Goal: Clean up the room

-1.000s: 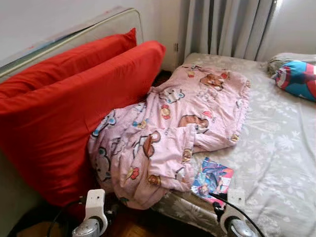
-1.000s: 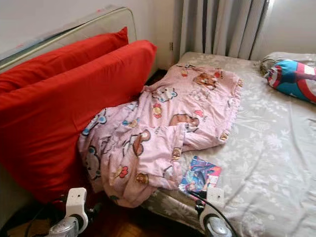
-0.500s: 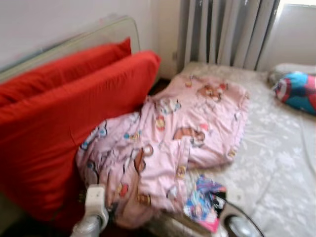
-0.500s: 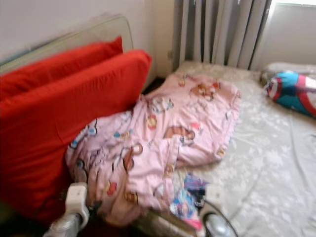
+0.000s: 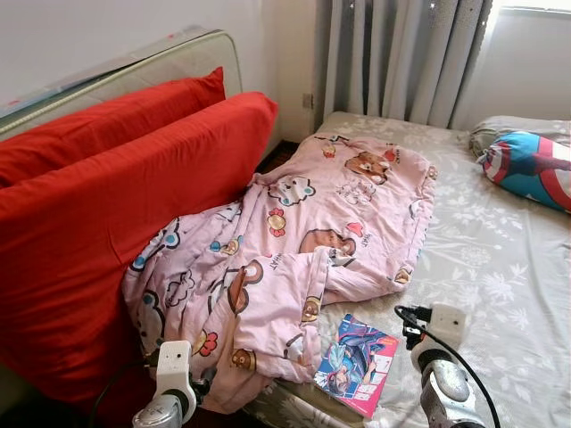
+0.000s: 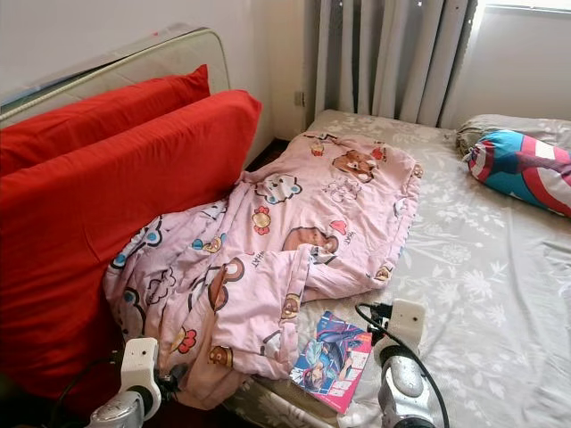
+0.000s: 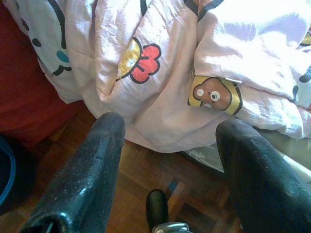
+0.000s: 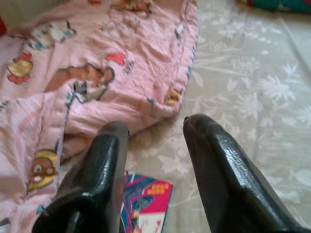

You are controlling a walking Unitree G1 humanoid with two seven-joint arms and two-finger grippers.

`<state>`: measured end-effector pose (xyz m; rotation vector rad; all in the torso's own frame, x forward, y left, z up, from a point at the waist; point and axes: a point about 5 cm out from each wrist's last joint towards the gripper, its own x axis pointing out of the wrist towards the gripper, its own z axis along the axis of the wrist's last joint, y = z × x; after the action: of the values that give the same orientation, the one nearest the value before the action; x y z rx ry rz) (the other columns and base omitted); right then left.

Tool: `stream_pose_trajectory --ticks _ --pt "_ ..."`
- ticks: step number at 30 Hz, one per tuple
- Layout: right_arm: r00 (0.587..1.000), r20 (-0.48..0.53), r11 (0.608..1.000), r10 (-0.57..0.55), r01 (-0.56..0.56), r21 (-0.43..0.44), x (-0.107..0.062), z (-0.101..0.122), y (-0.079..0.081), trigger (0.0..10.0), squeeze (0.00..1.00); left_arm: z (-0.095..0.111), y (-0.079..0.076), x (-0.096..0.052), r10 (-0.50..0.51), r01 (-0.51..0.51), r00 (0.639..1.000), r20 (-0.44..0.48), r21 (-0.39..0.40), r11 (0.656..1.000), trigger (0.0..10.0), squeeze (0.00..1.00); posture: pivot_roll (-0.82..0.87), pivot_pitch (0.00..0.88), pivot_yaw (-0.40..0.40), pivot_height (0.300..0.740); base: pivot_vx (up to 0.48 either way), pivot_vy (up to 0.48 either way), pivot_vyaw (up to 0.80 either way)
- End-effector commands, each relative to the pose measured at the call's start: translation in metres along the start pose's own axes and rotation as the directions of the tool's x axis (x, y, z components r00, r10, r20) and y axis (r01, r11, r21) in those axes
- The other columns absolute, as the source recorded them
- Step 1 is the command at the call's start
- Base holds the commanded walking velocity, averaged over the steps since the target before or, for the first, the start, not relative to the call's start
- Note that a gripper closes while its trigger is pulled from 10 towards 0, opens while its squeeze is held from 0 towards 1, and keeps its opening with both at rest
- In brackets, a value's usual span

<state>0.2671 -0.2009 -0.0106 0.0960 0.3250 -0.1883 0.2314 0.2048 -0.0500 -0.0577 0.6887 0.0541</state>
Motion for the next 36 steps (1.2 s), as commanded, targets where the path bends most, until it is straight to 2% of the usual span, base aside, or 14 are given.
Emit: stream_pose_trajectory --ticks 1,6,9,10,12,23,32,36 --pt "1.0 0.026 1.0 0.017 -0.017 -0.01 0.0 0.002 0.002 10.0 0.0 -0.001 0.005 -0.001 0.015 -0.015 1.0 -0.001 -0.003 1.0 10.0 0.0 0.01 0.0 0.037 0.74 0.0 0.0 0.0" --pt "0.997 0.061 0.999 0.048 -0.048 0.009 0.0 0.006 0.004 10.0 0.0 0.0 0.005 -0.001 0.015 -0.015 1.0 0.0 -0.005 1.0 10.0 0.0 0.01 0.0 0.038 0.74 0.0 0.0 0.0" --pt "0.995 0.057 0.996 0.084 -0.083 -0.028 0.0 0.006 0.006 10.0 0.0 -0.001 0.006 -0.001 0.016 -0.016 1.0 0.001 -0.007 1.0 10.0 0.0 0.02 0.0 0.04 0.74 0.0 0.0 0.0" --pt "0.979 0.178 0.995 0.101 -0.096 -0.038 0.014 0.04 0.014 10.0 0.0 0.0 0.006 -0.001 0.016 -0.016 1.0 0.002 -0.007 1.0 10.0 0.0 0.02 0.0 0.042 0.74 0.0 0.0 0.0" --pt "0.961 0.251 0.992 0.121 -0.11 -0.057 0.022 0.063 0.021 10.0 0.0 0.0 0.006 -0.001 0.017 -0.017 1.0 0.004 -0.006 1.0 10.0 0.0 0.02 0.0 0.043 0.74 0.0 0.0 0.0" --pt "0.973 0.176 0.988 0.146 -0.135 -0.077 0.021 0.052 0.024 10.0 0.0 -0.003 0.006 -0.002 0.014 -0.014 1.0 -0.005 -0.002 1.0 10.0 0.0 0.01 0.0 0.051 0.671 0.0 0.0 0.0" --pt "0.986 0.099 0.989 0.131 -0.124 -0.076 0.019 0.038 0.015 10.0 0.0 -0.006 0.004 -0.003 0.023 -0.023 1.0 0.018 -0.039 0.999 10.0 0.0 0.01 0.0 0.055 0.671 0.0 0.0 0.0" --pt "0.985 0.097 0.988 0.14 -0.134 -0.073 0.019 0.038 0.014 10.0 0.0 -0.006 0.004 -0.004 0.033 -0.03 0.998 0.044 -0.054 0.998 10.0 0.0 0.01 0.0 0.05 0.671 0.0 0.0 0.0"
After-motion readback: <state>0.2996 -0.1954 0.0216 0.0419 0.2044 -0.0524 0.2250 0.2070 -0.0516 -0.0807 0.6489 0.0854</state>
